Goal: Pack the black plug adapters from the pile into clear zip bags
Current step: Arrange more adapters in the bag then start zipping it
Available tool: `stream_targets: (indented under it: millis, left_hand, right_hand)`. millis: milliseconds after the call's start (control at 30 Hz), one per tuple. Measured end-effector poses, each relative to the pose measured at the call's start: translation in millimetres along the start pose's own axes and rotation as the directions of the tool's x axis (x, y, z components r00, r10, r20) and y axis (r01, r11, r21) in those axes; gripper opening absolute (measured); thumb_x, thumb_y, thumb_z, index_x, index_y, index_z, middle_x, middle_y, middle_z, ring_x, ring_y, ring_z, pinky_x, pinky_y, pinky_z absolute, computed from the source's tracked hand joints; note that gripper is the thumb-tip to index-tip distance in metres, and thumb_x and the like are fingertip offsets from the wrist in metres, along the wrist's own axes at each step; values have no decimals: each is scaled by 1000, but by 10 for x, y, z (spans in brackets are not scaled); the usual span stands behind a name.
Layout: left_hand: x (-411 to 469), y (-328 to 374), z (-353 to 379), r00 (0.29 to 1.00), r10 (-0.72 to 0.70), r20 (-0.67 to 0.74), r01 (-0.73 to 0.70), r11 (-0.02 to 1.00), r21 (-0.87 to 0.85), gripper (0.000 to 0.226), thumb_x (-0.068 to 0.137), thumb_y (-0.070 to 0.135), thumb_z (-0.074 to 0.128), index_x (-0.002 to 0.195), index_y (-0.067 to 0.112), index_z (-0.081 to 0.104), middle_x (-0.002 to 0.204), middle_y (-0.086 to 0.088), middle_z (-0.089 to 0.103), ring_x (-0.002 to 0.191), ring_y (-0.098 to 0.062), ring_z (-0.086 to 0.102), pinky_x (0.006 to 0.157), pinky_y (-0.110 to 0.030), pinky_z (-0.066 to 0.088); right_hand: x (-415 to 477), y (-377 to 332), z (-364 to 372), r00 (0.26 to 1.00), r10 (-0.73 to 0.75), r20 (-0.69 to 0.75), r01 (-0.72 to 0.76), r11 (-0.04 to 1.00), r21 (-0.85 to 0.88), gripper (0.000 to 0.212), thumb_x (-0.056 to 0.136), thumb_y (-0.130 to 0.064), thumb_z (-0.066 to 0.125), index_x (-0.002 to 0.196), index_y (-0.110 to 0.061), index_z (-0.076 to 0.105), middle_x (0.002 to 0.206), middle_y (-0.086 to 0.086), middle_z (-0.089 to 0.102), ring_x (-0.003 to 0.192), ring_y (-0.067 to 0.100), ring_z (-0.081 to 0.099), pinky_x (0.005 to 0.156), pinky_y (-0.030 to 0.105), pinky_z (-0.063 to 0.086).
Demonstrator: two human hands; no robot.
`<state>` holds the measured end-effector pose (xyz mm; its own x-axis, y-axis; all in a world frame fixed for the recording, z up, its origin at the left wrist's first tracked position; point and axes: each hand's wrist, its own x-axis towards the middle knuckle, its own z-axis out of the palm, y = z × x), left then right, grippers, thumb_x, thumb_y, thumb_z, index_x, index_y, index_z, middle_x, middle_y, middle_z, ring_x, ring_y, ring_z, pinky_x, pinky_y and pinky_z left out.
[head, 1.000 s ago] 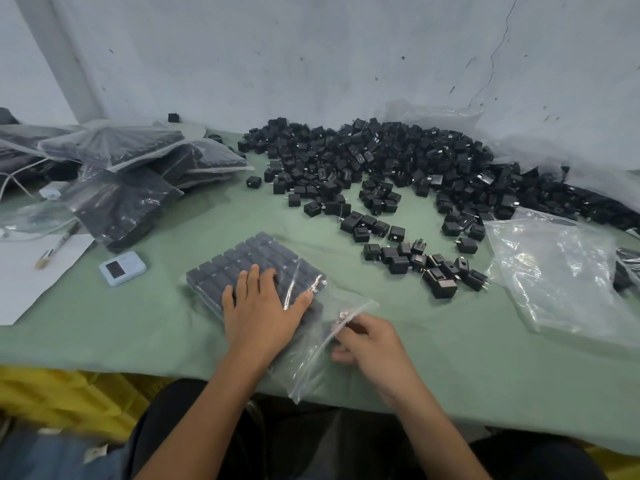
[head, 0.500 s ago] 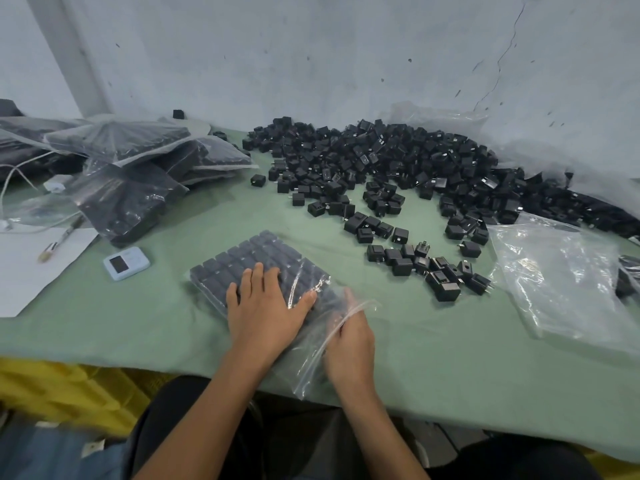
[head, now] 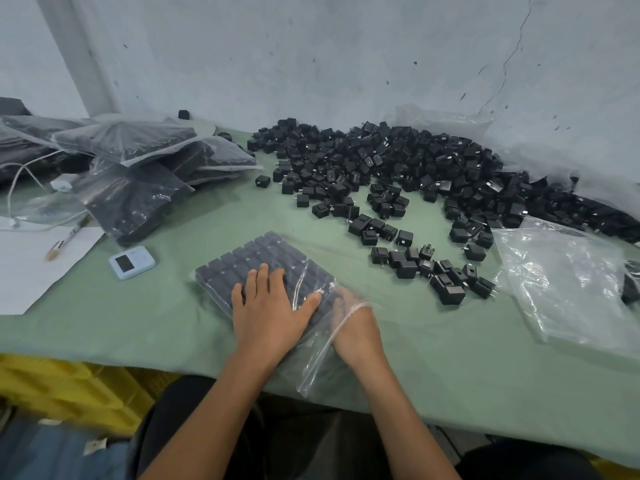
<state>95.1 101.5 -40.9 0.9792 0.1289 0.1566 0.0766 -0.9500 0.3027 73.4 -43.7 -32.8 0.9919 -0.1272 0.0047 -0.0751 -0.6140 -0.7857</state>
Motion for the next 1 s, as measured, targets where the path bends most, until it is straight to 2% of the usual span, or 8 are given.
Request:
stream_targets:
  millis: [100, 233, 367, 500, 600, 667, 767, 1000]
  left_hand:
    - [2, -4, 0, 1000, 1, 4, -1, 1000, 3, 99, 79, 90, 15, 153, 25, 26, 166, -3, 15, 153, -23, 9, 122, -48, 4]
    - [-3, -5, -5, 1000, -4, -1, 4, 1000, -1, 98, 80, 91, 16, 153, 26, 27, 165, -3, 16, 153, -23, 9, 122, -48, 5]
    - [7, 3, -2, 1000, 0, 4, 0, 1000, 2, 97, 81, 90, 17, 153, 25, 26, 166, -4, 15, 153, -23, 8, 123, -48, 5]
    - [5, 5, -5, 1000, 3, 5, -4, 1000, 7, 96, 82, 89, 17, 153, 25, 26, 166, -4, 15, 153, -23, 8, 123, -49, 5]
    - [0, 4, -18, 1000, 3, 3, -3, 1000, 7, 97, 80, 90, 16, 153, 26, 27, 166, -4, 16, 153, -23, 9, 122, -48, 5]
    - [-4, 7, -24, 1000, 5, 5, -5, 1000, 12, 98, 80, 90, 15, 153, 25, 27, 166, -4, 16, 153, -24, 9, 122, -49, 5]
    - [-1, 7, -29, 1000, 3, 14, -3, 1000, 8, 98, 80, 90, 14, 153, 25, 26, 166, -4, 15, 153, -24, 8, 122, -49, 5]
    - [-10, 2, -23, 1000, -2, 9, 2, 1000, 4, 97, 80, 89, 16, 153, 26, 26, 166, -3, 15, 153, -23, 8, 123, -48, 4]
  right_hand:
    - [-3, 18, 42, 999, 26, -19, -26, 1000, -6, 38, 105, -29, 36, 140, -32, 49, 118, 1, 62, 102, 20, 62, 91, 30, 49]
    - [-25, 56, 63, 997, 12, -82, -11, 1000, 17, 25, 100, -25, 42, 115, -36, 58, 93, -11, 65, 85, 14, 64, 68, 20, 45]
    - [19, 75, 20, 998, -52, -18, 50, 994, -100, 38, 104, -31, 36, 139, -30, 50, 121, -3, 63, 101, 14, 60, 82, 21, 40]
    - [29, 65, 23, 997, -64, 34, 69, 986, -155, 38, 106, -36, 31, 141, -33, 44, 105, -4, 62, 82, 9, 58, 72, 19, 42]
    - [41, 82, 13, 994, -86, 60, 96, 981, -171, 39, 103, -27, 36, 141, -35, 42, 119, 3, 61, 96, 25, 63, 85, 36, 51]
    - [47, 94, 7, 993, -91, 69, 102, 978, -181, 41, 101, -24, 38, 140, -35, 41, 118, 4, 59, 97, 26, 63, 87, 38, 52]
    - [31, 106, 23, 994, -94, 62, 105, 972, -210, 38, 101, -30, 35, 138, -36, 39, 98, -5, 53, 88, 21, 60, 82, 36, 51]
    - [1, 148, 40, 992, -124, 10, 123, 968, -219, 34, 99, -42, 28, 129, -33, 41, 92, -10, 45, 83, 18, 56, 73, 31, 43]
